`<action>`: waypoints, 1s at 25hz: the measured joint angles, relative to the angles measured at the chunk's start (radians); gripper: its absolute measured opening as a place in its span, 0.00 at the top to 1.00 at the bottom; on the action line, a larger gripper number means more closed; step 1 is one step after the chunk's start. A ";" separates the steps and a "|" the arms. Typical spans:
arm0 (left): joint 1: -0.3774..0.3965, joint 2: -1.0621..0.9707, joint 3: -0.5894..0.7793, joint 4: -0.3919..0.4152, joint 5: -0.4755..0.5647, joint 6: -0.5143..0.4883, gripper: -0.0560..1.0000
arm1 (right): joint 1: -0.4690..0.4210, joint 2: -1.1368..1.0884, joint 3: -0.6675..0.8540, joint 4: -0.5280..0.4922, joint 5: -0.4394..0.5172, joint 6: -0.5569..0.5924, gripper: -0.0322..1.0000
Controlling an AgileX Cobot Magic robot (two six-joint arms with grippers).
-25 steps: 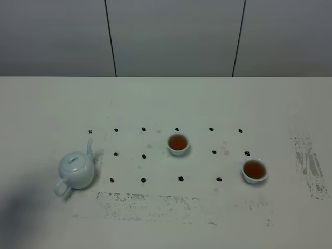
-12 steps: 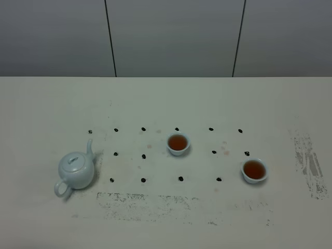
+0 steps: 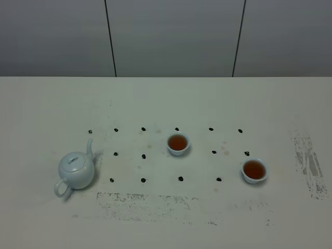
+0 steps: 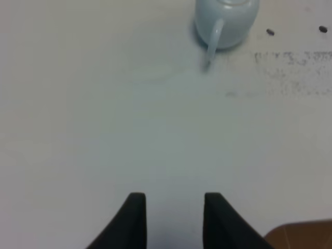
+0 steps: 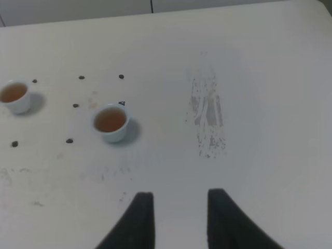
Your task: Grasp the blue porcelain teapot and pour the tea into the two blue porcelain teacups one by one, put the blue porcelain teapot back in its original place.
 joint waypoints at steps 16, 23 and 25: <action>-0.036 -0.099 0.006 0.011 0.002 -0.014 0.67 | 0.000 0.000 0.000 0.000 0.000 0.001 0.74; -0.036 -0.099 0.006 0.011 0.002 -0.014 0.67 | 0.000 0.000 0.000 0.000 0.000 0.001 0.74; -0.036 -0.099 0.006 0.011 0.003 -0.014 0.67 | 0.000 0.000 0.000 0.000 0.000 0.000 0.74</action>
